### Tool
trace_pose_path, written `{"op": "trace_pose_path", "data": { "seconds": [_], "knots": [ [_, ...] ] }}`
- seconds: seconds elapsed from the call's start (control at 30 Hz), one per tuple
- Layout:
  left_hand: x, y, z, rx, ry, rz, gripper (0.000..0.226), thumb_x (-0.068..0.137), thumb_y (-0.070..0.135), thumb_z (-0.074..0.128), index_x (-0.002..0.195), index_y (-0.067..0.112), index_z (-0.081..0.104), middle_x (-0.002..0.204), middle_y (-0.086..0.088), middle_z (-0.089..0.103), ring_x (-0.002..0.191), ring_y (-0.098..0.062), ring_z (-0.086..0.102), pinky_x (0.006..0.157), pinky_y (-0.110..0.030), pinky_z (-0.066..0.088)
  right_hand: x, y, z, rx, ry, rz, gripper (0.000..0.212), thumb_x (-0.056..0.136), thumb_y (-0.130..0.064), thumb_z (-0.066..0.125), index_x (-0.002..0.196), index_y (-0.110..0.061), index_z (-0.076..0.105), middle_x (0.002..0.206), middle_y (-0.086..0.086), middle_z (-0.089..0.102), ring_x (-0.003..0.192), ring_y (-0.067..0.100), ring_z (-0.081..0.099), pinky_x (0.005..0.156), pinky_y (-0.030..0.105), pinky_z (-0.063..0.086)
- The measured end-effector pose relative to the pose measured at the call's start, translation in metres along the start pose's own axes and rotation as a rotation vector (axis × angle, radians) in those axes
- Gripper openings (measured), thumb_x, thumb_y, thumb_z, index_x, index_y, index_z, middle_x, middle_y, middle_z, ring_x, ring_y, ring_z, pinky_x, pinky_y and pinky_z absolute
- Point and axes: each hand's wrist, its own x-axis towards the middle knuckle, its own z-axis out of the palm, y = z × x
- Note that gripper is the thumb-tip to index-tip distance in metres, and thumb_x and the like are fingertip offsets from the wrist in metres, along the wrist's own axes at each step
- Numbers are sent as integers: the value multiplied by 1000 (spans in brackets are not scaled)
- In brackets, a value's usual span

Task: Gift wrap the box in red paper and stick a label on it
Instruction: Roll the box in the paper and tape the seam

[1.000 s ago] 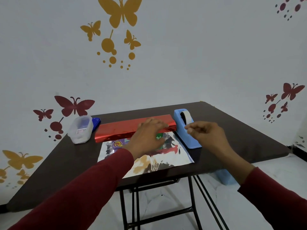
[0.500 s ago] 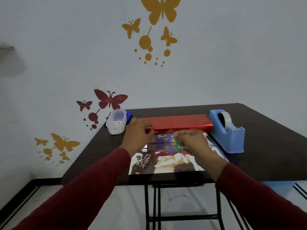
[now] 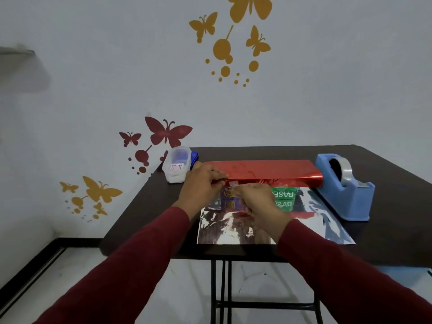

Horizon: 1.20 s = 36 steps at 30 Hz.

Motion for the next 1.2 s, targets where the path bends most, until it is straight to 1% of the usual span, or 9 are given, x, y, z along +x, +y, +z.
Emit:
{"op": "trace_pose_path", "data": {
  "seconds": [0.17,0.3,0.4,0.53,0.67,0.77,0.93,1.13,1.2],
  "knots": [
    [-2,-3,4,-58,25,3,24,91,28,74,115,32,78,106,22,63,108,-13,46,98,-44,47,5,1,7,-73,41,-11,20,88,-26,77,84,-6,77,66,6,65,39,11,45,36,15,37],
    [-2,-4,6,-64,38,-1,24,90,26,75,112,33,79,104,24,63,108,-13,46,97,-42,47,12,3,14,-141,116,-32,26,85,-36,78,75,-12,79,62,-1,72,49,14,58,60,31,57],
    [-2,-6,8,-72,52,8,23,89,26,77,110,33,80,99,27,57,108,-13,47,97,-43,47,15,4,17,-191,144,-64,30,84,-38,77,69,-12,78,58,-1,73,55,16,65,71,37,62],
    [-1,-9,11,-94,58,2,22,88,26,77,109,34,80,99,27,58,107,-15,48,95,-48,47,17,0,12,-404,142,-161,40,89,-42,71,68,-10,78,60,1,73,61,18,71,61,29,56],
    [-1,-11,13,-108,75,-3,22,88,26,77,107,35,80,99,28,60,107,-17,49,95,-49,47,19,1,1,-623,112,-224,42,91,-43,72,66,-9,75,59,2,69,52,14,61,45,21,37],
    [-1,-12,14,-119,73,-16,22,88,27,77,107,36,80,100,27,62,107,-16,49,95,-49,47,19,7,-5,-737,103,-287,41,91,-40,74,61,-11,70,53,0,63,48,14,61,43,21,39],
    [-1,-12,13,-106,72,-26,22,89,29,77,109,37,79,108,22,69,108,-13,48,96,-46,47,18,-3,-2,-734,135,-401,54,90,-43,76,51,-8,62,40,-4,49,30,8,37,39,19,31],
    [-3,-10,12,-90,54,-42,23,90,30,75,111,40,78,111,22,69,110,-13,48,96,-47,47,22,8,-10,-806,77,-415,44,94,-34,71,56,-13,66,45,-2,58,37,9,54,41,20,38],
    [-3,-10,13,-83,58,-48,23,90,31,75,111,40,78,111,22,69,108,-14,48,94,-47,48,22,4,-9,-809,55,-439,44,92,-34,72,55,-13,66,45,-2,58,38,10,52,40,19,33]
  ]
}}
